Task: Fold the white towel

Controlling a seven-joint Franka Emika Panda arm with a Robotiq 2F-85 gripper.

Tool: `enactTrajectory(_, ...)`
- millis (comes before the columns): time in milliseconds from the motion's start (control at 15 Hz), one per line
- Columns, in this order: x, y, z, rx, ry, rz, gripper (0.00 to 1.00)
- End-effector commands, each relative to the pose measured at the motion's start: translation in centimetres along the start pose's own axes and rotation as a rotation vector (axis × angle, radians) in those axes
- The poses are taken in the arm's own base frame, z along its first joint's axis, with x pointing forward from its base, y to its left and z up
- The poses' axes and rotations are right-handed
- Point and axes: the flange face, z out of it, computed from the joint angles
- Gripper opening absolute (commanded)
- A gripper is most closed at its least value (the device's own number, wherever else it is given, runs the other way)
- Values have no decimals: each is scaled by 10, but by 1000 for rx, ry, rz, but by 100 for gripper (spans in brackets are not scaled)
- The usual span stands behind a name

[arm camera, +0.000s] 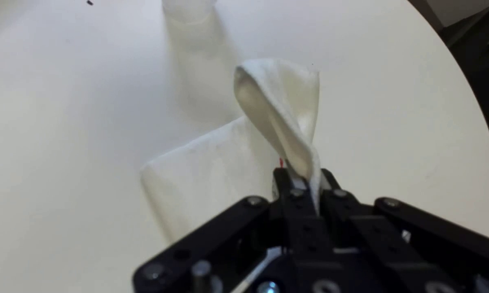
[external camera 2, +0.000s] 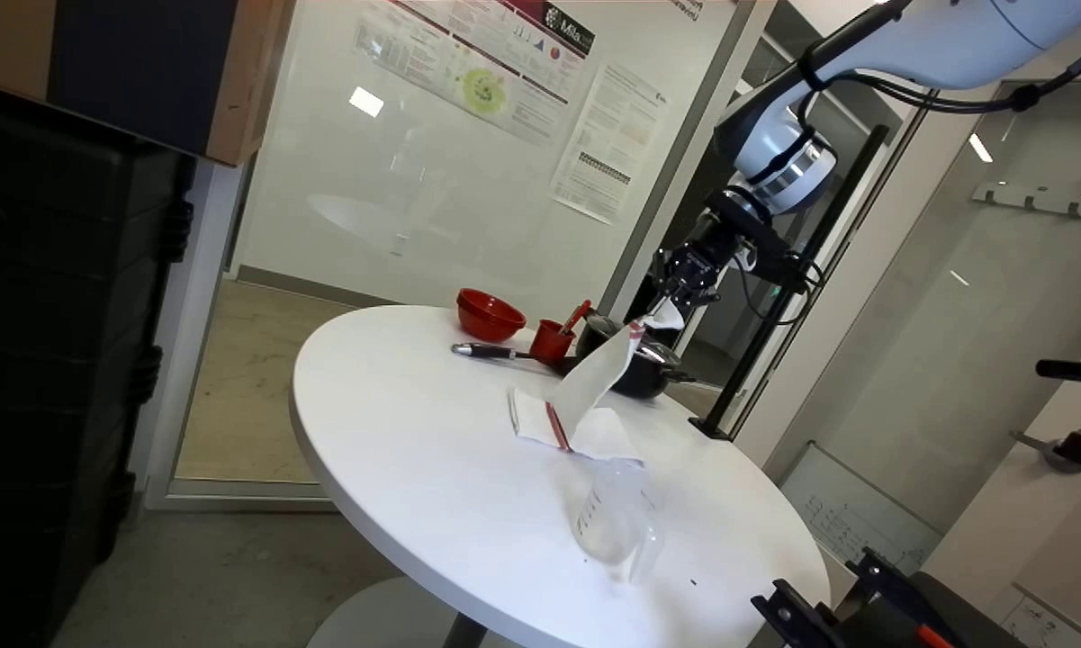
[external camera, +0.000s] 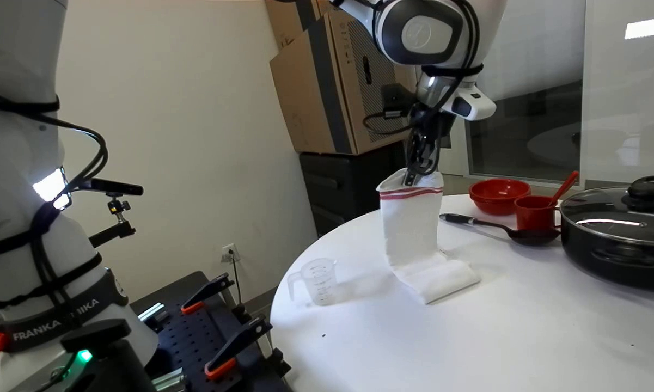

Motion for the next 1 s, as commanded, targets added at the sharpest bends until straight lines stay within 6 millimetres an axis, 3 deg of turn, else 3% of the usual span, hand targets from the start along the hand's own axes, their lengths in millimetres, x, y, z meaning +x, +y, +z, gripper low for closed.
enactTrajectory(0,8,36,-16,-25,1,17,1)
enactTrajectory(467,25,95,-25,-25,14,74,1)
enactTrajectory(733,39,120,-14,-52,-2,89,1)
enactTrajectory(933,46,126,-2,-109,-8,114,1)
